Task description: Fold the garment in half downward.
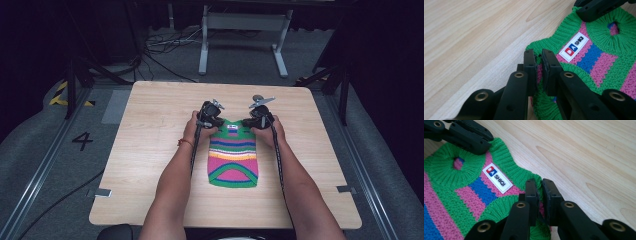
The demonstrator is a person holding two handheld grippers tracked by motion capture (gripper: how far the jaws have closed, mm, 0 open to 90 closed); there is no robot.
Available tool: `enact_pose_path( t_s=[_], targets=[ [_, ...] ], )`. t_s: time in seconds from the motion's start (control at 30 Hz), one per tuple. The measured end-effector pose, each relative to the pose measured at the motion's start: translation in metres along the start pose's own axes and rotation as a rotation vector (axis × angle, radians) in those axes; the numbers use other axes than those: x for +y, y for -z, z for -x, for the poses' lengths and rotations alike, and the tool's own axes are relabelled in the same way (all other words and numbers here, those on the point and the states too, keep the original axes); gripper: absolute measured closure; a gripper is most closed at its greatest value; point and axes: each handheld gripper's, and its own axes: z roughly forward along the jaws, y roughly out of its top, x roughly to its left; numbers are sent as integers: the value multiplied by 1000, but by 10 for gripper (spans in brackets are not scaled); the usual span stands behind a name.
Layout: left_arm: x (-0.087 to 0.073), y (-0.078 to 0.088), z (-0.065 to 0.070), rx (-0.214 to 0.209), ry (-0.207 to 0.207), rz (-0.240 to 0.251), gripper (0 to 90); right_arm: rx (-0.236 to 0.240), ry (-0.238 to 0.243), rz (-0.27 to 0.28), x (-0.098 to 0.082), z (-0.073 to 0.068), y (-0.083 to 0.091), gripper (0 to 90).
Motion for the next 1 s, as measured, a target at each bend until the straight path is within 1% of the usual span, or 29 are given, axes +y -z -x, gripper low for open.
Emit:
enact_pose_path(
  t_s=[0.03,0.1,0.17,0.2,0.23,0.27,0.3,0.33,0.37,0.4,0.43,0.47,0.5,0.53,0.57,0.6,0.67,0.7,0.73,0.77,0.8,0.87,0.9,0.93,0.97,1.0],
  targets=[
    [1,2,0,7,-11,3,833,1,8,7,1,0,2,839],
    [2,7,-1,1,-8,21,833,8,19,17,3,0,6,840],
    [4,12,1,12,-23,35,834,13,29,41,6,0,12,843],
    [4,12,1,12,-23,35,835,18,36,51,8,-1,16,843],
    [7,19,1,17,-36,41,835,12,52,55,10,-3,19,843],
    [7,19,1,17,-36,41,836,12,52,55,10,-3,19,843],
    [10,25,2,29,-39,53,836,9,72,70,13,-5,24,844],
    [10,25,2,29,-39,53,837,9,72,70,13,-5,24,844],
    [12,28,3,46,-45,59,837,7,78,77,15,-6,26,844],
    [14,30,3,56,-57,56,837,13,85,101,18,-7,30,844],
    [19,34,5,83,-75,54,837,9,91,105,20,-8,32,844],
    [19,34,5,83,-75,54,838,4,94,109,21,-7,32,844],
    [25,38,6,93,-82,70,837,-1,97,112,23,-7,34,844],
    [25,38,6,93,-82,70,838,-1,97,112,23,-7,34,844],
    [29,41,8,97,-89,75,838,-5,103,114,24,-7,35,844],
    [32,43,9,113,-101,79,838,-9,108,133,27,-6,37,844],
    [35,47,9,125,-114,81,837,-14,119,159,30,-7,42,844],
    [35,47,9,125,-114,81,837,-14,119,159,30,-7,42,844],
    [35,48,7,131,-117,88,837,-14,132,169,31,-7,44,844],
    [33,51,4,124,-104,98,836,-16,146,170,32,-7,46,844],
    [32,53,3,120,-99,106,835,-17,154,171,32,-7,47,844],
    [28,56,2,109,-91,128,832,-3,159,182,32,-8,51,842],
    [28,56,2,109,-91,128,830,-3,159,182,32,-8,51,842],
    [25,58,2,100,-92,140,830,6,161,189,32,-8,52,842],
    [21,61,3,110,-95,148,827,31,182,199,31,-11,56,842],
    [19,63,4,111,-96,150,827,38,185,203,31,-11,58,842]
  ],
)
